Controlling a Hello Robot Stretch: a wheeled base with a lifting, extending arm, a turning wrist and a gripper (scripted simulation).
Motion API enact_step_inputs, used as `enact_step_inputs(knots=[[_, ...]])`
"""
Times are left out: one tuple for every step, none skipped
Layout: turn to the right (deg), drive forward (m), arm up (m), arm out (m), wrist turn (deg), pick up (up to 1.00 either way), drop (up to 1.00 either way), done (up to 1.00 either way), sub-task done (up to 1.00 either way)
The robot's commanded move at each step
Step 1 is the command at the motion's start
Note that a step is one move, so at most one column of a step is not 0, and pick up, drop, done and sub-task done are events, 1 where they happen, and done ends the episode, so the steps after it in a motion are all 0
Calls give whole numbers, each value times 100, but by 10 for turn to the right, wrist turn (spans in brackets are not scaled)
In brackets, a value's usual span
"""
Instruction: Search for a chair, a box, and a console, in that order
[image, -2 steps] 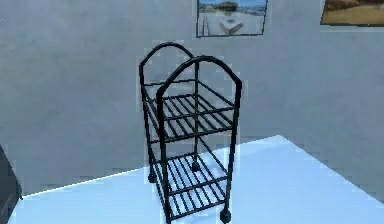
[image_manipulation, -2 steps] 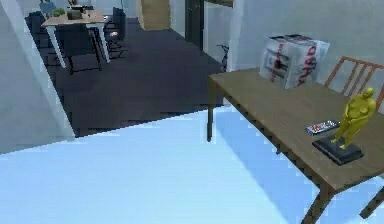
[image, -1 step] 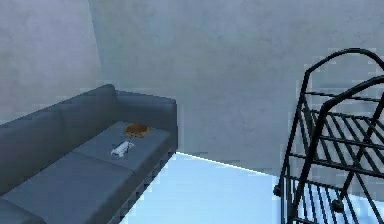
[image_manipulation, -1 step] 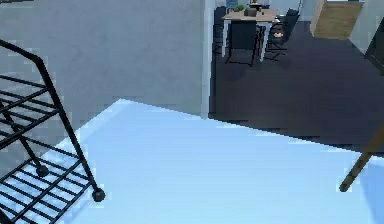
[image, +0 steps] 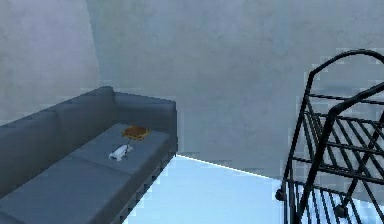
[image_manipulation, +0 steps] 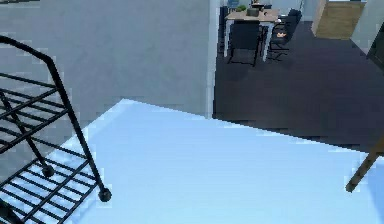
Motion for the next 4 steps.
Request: enact_step_inputs(knots=[[450, 0, 0, 0, 0, 0, 0, 0, 0], [450, 0, 0, 0, 0, 0, 0, 0, 0], [210, 0, 0, 0, 0, 0, 0, 0, 0], [0, 100, 0, 0, 0, 0, 0, 0, 0]])
